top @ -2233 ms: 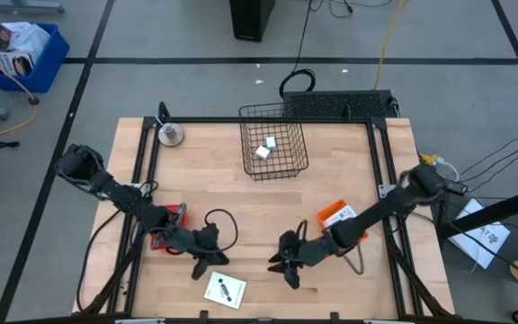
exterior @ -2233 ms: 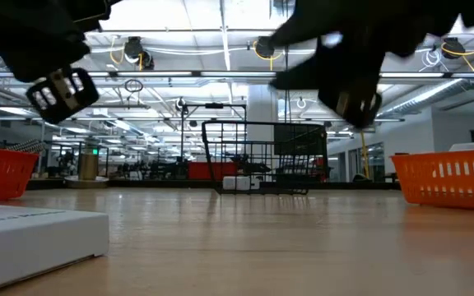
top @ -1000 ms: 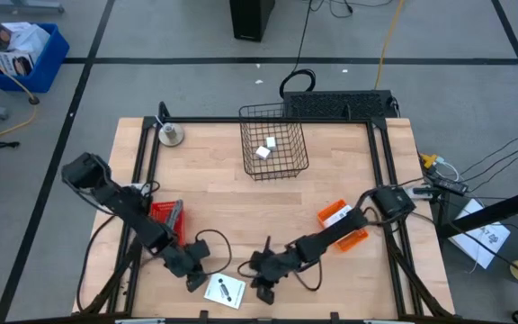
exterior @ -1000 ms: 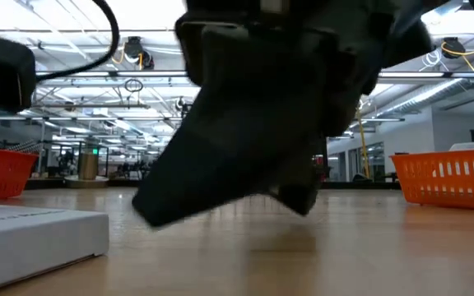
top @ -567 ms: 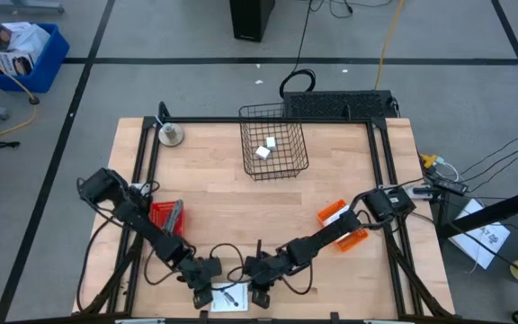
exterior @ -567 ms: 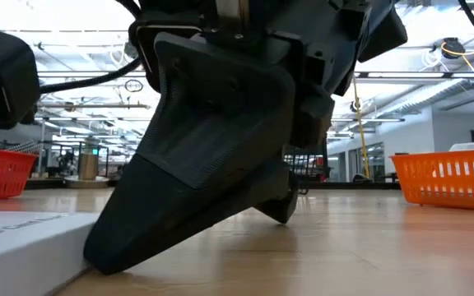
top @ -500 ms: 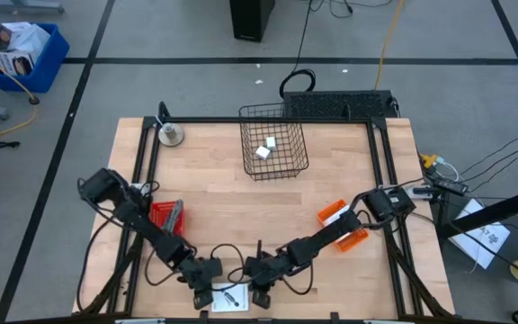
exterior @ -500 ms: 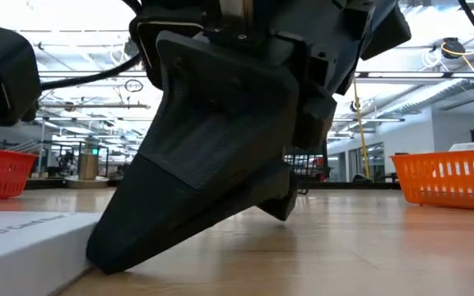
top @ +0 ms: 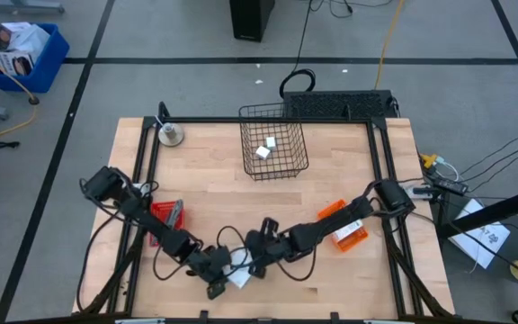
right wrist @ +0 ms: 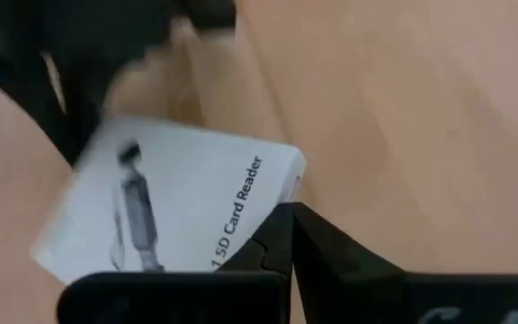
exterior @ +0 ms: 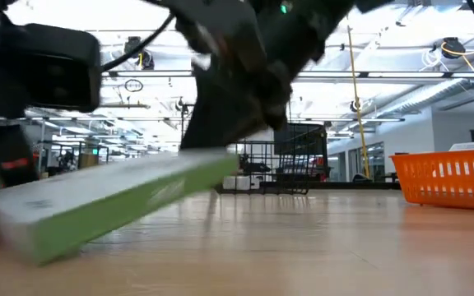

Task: Pick and place items into bin
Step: Put the card reader box into the orange basket

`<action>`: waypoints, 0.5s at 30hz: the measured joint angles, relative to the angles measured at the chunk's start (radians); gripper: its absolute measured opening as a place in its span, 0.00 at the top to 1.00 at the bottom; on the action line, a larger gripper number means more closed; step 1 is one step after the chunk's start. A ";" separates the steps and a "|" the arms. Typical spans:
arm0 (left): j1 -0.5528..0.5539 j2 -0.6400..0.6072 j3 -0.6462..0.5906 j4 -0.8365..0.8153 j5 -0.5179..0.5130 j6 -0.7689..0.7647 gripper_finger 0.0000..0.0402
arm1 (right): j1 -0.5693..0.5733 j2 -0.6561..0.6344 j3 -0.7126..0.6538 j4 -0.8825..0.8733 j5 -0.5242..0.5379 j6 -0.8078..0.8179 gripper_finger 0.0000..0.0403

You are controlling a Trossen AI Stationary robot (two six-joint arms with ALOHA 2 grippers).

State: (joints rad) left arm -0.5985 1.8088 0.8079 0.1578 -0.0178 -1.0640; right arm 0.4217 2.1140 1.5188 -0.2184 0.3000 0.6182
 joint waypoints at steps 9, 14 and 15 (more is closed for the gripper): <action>0.090 -0.002 0.002 0.034 -0.009 0.099 0.98 | 0.000 -0.048 -0.017 0.053 0.021 0.016 1.00; 0.122 -0.006 0.006 0.115 -0.035 0.145 0.97 | 0.000 -0.042 -0.023 0.041 0.009 0.016 1.00; 0.124 -0.006 0.006 0.123 -0.035 0.148 0.96 | 0.000 -0.040 -0.025 0.035 -0.001 0.016 1.00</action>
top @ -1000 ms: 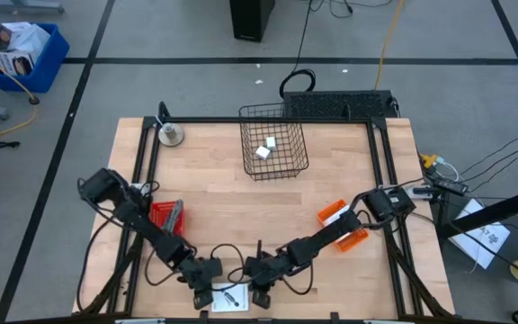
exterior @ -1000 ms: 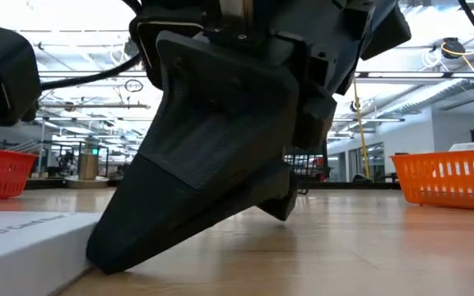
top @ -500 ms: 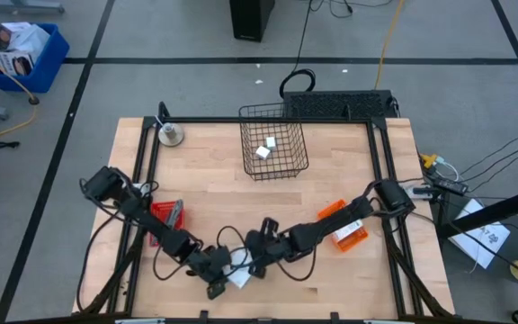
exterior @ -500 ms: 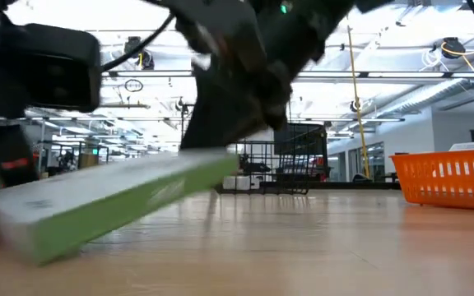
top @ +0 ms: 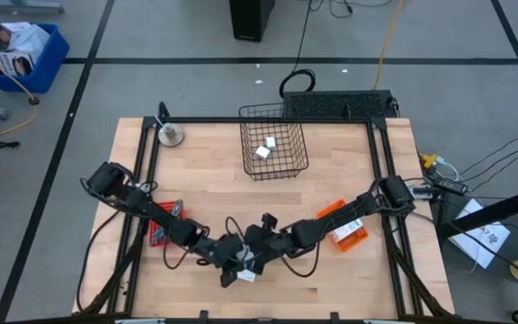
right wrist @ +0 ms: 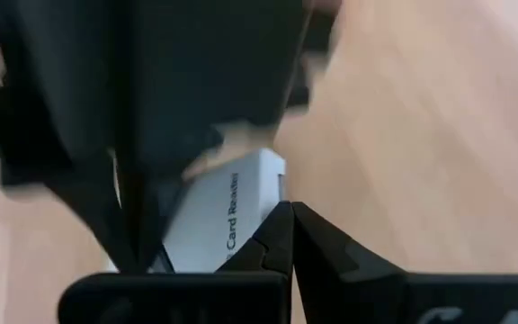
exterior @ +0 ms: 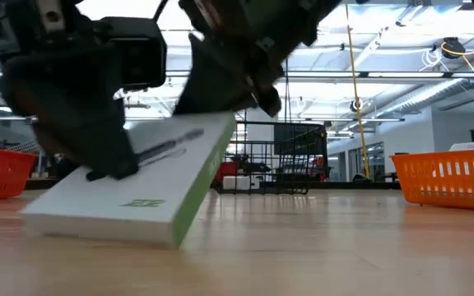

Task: Pick and place items into bin
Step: Put the card reader box into the orange basket

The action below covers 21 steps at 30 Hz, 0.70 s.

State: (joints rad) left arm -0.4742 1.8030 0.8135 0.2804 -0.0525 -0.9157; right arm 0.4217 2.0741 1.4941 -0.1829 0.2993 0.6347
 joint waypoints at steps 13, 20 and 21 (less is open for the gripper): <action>0.065 0.003 -0.004 -0.113 -0.166 0.046 0.99 | 0.022 0.001 0.001 -0.106 -0.054 0.035 1.00; 0.106 -0.004 -0.003 -0.126 -0.082 0.051 0.95 | 0.038 -0.010 -0.001 -0.124 -0.043 0.056 1.00; 0.103 -0.017 -0.004 -0.149 -0.061 0.050 0.96 | 0.045 -0.010 -0.001 -0.113 -0.066 0.056 1.00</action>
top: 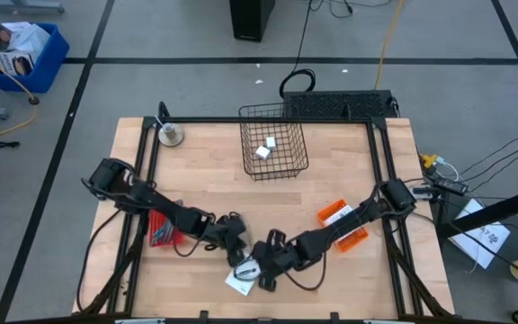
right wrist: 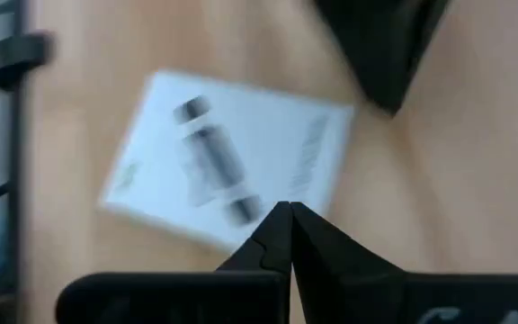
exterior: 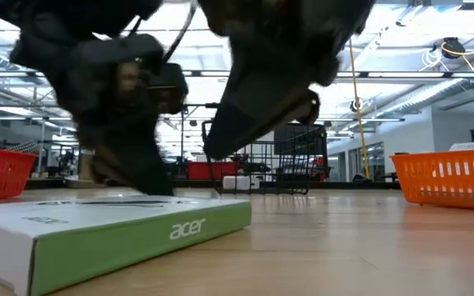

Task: Pick and place items into bin
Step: Put the card reader box into the orange basket

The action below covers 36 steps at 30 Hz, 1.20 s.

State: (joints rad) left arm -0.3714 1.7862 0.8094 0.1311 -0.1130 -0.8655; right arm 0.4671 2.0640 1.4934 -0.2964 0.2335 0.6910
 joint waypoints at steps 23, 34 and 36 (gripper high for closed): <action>-0.175 -0.046 0.000 -0.127 0.066 -0.226 0.99 | 0.096 0.021 -0.123 0.227 -0.052 0.216 1.00; -0.158 0.051 0.000 0.051 0.069 -0.227 0.99 | 0.045 0.094 -0.148 0.370 -0.105 0.225 1.00; -0.152 0.052 -0.001 0.063 0.068 -0.218 0.99 | 0.033 0.095 -0.149 0.382 -0.109 0.190 1.00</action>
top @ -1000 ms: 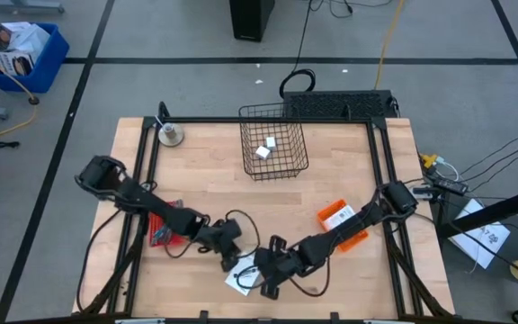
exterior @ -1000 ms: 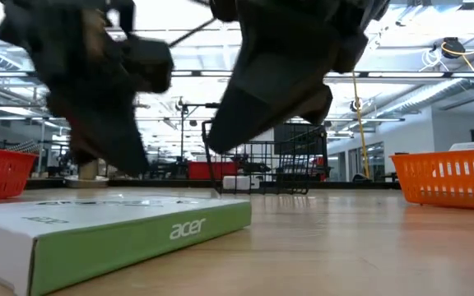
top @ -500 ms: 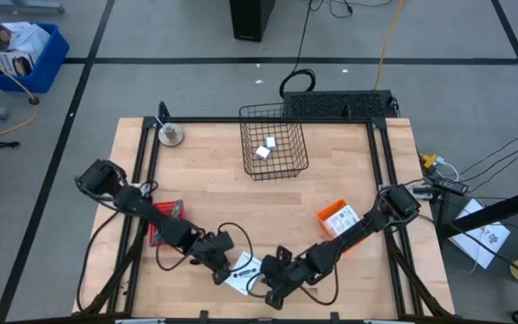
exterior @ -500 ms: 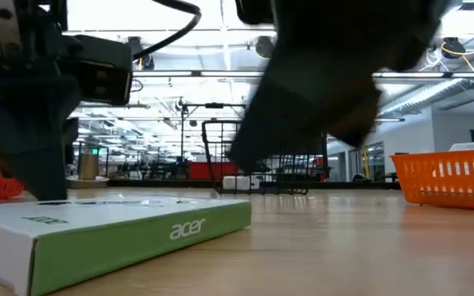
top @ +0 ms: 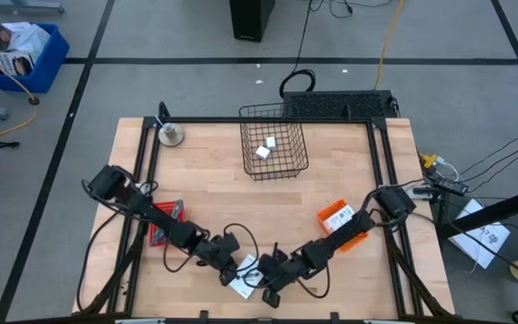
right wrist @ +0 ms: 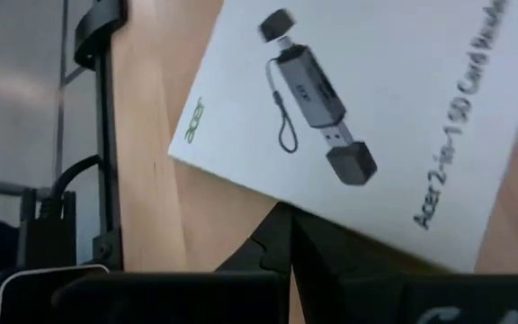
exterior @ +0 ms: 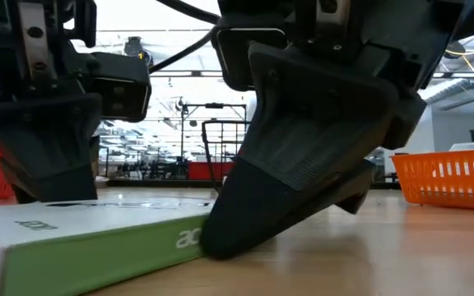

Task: Pick and place items into bin
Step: Put the card reader box into the orange basket

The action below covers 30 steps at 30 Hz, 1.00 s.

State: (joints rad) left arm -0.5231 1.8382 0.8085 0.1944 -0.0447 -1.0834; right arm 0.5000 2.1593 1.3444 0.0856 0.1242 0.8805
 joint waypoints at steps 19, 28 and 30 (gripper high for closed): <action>0.008 0.002 0.000 -0.003 -0.098 0.055 0.93 | 0.019 -0.024 -0.003 0.090 0.150 -0.136 1.00; 0.008 0.006 0.000 0.018 -0.134 0.062 0.99 | 0.018 -0.027 0.001 0.098 0.208 -0.167 1.00; 0.009 0.006 0.000 0.019 -0.139 0.064 0.97 | 0.018 -0.027 0.001 0.101 0.212 -0.168 1.00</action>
State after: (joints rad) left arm -0.5144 1.8439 0.8085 0.2137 -0.1840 -1.0194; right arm 0.5182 2.1324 1.3457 0.1866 0.3361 0.7124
